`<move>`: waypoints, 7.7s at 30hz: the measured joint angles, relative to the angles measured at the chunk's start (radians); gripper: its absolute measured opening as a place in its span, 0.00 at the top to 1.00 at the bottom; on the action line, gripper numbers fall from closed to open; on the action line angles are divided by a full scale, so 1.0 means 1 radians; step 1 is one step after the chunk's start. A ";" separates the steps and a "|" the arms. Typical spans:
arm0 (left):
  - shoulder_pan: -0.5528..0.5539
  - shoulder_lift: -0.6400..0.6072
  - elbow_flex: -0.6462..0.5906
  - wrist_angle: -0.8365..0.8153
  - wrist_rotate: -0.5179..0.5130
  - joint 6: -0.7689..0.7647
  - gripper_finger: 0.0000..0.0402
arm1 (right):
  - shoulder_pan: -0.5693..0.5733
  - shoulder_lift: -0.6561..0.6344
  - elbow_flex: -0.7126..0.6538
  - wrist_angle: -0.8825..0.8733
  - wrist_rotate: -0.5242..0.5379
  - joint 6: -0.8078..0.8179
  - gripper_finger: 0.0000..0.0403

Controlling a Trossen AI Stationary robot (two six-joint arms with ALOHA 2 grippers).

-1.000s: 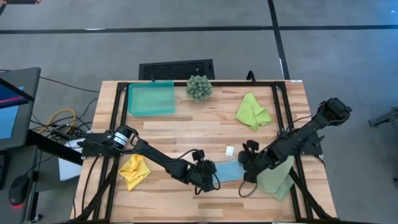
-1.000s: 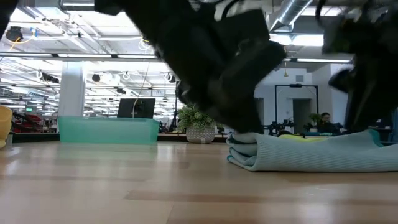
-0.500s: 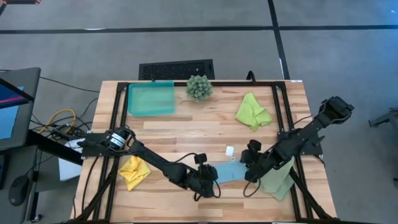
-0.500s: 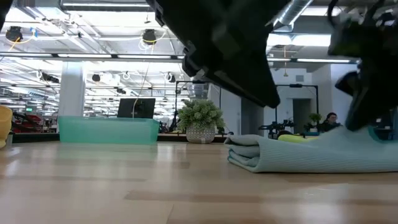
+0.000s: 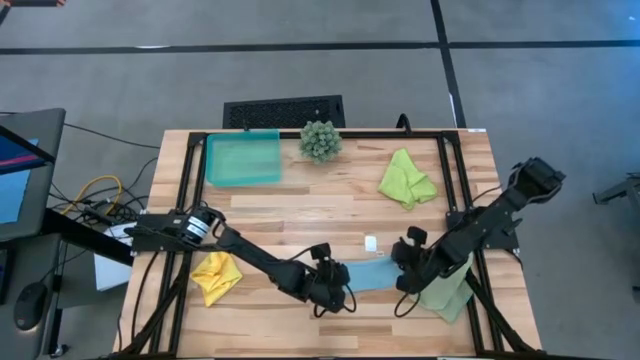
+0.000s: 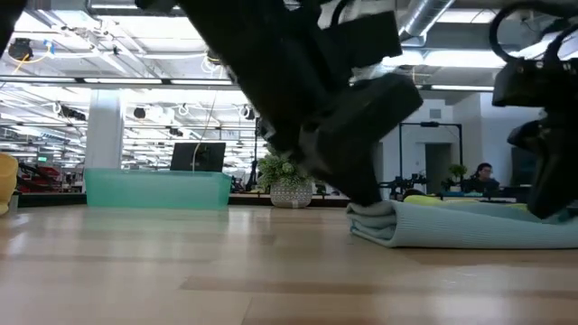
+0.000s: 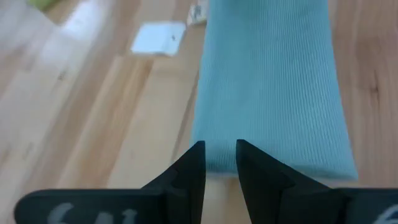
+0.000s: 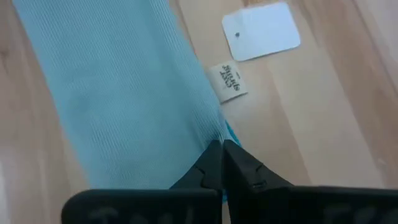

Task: Fold microfiber towels
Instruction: Fold the blue microfiber cloth, then put the folded blue microfiber cloth into the blue bin

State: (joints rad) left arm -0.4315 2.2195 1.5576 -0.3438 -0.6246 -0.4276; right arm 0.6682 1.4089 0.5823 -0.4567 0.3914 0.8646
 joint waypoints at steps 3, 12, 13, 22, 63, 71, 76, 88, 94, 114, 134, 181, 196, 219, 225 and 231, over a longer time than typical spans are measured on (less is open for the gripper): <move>-0.012 -0.002 0.024 0.000 -0.027 0.017 0.80 | -0.002 -0.032 0.000 0.004 0.003 -0.001 0.93; -0.012 0.005 0.037 0.002 -0.028 0.022 0.80 | -0.002 -0.166 0.000 -0.015 0.113 -0.033 0.71; -0.009 0.006 0.031 0.004 -0.027 0.022 0.80 | 0.000 -0.182 0.000 -0.014 0.128 -0.027 0.69; 0.004 0.008 -0.008 0.015 -0.027 0.000 0.80 | 0.024 -0.134 -0.058 0.040 0.079 0.005 0.68; 0.016 -0.009 -0.059 -0.072 -0.041 -0.064 0.80 | -0.001 -0.027 -0.028 -0.008 -0.019 -0.026 0.56; -0.012 -0.009 0.009 -0.207 -0.084 -0.090 0.80 | -0.016 -0.221 -0.009 -0.043 -0.001 -0.098 0.46; -0.026 -0.009 0.018 -0.206 -0.097 -0.088 0.80 | -0.016 -0.219 -0.009 0.116 -0.001 -0.240 0.48; -0.028 -0.009 0.018 -0.035 -0.064 0.004 0.80 | -0.050 -0.042 -0.039 0.107 -0.119 -0.274 0.61; -0.029 -0.009 0.018 0.023 -0.061 0.032 0.80 | -0.098 -0.090 -0.039 0.094 -0.137 -0.294 0.63; -0.005 -0.009 0.009 0.144 -0.020 0.077 0.80 | -0.300 0.048 -0.037 0.377 -0.254 -0.574 0.37; -0.060 -0.009 0.049 0.003 -0.140 0.073 0.79 | -0.316 0.179 -0.037 0.506 -0.314 -0.658 0.95; 0.235 -0.008 -0.206 0.641 0.545 0.097 0.29 | -0.068 0.102 -0.034 0.485 0.036 -0.805 0.91; 0.266 -0.009 -0.206 0.562 0.730 -0.055 0.31 | -0.083 0.102 0.037 0.426 0.058 -0.842 0.91; 0.266 -0.011 -0.205 0.597 0.750 -0.068 0.98 | -0.072 0.049 0.137 0.136 0.059 -0.731 0.71; 0.261 -0.032 -0.171 0.572 0.736 -0.051 0.97 | -0.018 -0.085 0.191 -0.044 0.146 -0.604 0.67; 0.242 -0.110 -0.161 0.499 0.713 0.001 0.99 | 0.099 -0.219 0.191 -0.097 0.206 -0.522 0.69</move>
State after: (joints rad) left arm -0.1899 2.1096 1.3968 0.1547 0.0881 -0.4267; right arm 0.7674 1.1895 0.7734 -0.5535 0.5977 0.3428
